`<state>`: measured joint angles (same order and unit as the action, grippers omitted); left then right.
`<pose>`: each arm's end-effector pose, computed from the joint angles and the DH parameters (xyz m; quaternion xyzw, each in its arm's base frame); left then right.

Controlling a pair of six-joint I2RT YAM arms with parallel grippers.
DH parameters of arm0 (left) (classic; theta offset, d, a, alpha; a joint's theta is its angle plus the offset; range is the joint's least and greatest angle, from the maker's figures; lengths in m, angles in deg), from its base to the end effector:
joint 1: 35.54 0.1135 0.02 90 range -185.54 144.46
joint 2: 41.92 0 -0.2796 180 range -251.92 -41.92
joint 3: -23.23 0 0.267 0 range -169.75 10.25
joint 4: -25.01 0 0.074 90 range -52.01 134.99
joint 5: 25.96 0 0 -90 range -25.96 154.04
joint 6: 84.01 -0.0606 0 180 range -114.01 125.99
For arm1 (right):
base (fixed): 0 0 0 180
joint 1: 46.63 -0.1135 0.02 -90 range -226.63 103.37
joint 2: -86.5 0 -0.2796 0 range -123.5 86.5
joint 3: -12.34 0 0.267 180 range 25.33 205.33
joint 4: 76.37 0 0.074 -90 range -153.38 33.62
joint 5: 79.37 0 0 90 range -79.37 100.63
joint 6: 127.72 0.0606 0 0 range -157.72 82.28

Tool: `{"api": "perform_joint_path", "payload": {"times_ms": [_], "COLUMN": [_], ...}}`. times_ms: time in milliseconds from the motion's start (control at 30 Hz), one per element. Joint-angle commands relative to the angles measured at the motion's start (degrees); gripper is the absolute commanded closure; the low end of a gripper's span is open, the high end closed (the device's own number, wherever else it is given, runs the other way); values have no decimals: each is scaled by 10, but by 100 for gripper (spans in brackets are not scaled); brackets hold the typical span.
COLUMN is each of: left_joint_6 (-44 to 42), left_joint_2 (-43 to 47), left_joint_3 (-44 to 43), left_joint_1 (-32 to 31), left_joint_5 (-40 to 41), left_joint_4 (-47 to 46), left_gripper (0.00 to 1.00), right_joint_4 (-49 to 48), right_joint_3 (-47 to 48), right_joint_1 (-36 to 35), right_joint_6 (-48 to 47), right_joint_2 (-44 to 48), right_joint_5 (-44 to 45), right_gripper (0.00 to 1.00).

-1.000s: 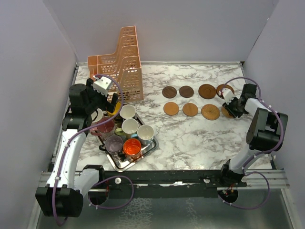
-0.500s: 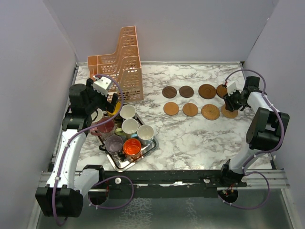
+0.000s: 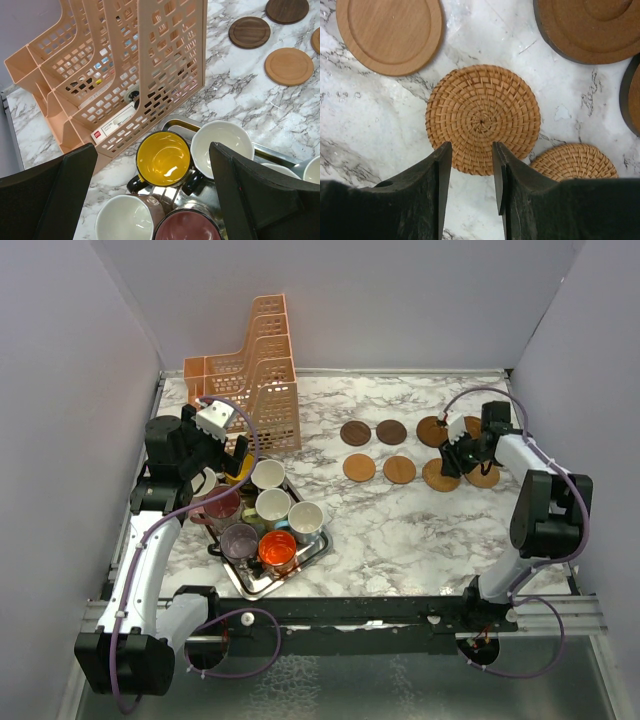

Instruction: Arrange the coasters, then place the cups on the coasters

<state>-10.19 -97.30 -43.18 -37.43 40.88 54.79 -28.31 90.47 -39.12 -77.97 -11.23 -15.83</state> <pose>0.2451 -0.0319 0.3530 0.2405 0.7681 -0.0909 0.5865 0.3583 -0.0200 0.1824 -0.3117 0.9038 0.1290 0.2633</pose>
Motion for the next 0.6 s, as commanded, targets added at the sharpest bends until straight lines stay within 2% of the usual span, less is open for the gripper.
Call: {"api": "perform_joint_path", "payload": {"times_ms": [0, 567], "left_joint_6": [6, 4], "left_joint_2": [15, 18], "left_joint_3": [3, 11], "left_joint_1": [1, 1], "left_joint_5": [-19, -15], "left_joint_4": [-4, -3], "left_gripper": [1, 1], "right_joint_4": [-49, -105], "right_joint_3": [-6, -22], "right_joint_1": [-8, -32], "right_joint_6": [36, 69], "right_joint_2": [-17, -69], "right_joint_5": [-8, 15], "right_gripper": [62, 64]}}
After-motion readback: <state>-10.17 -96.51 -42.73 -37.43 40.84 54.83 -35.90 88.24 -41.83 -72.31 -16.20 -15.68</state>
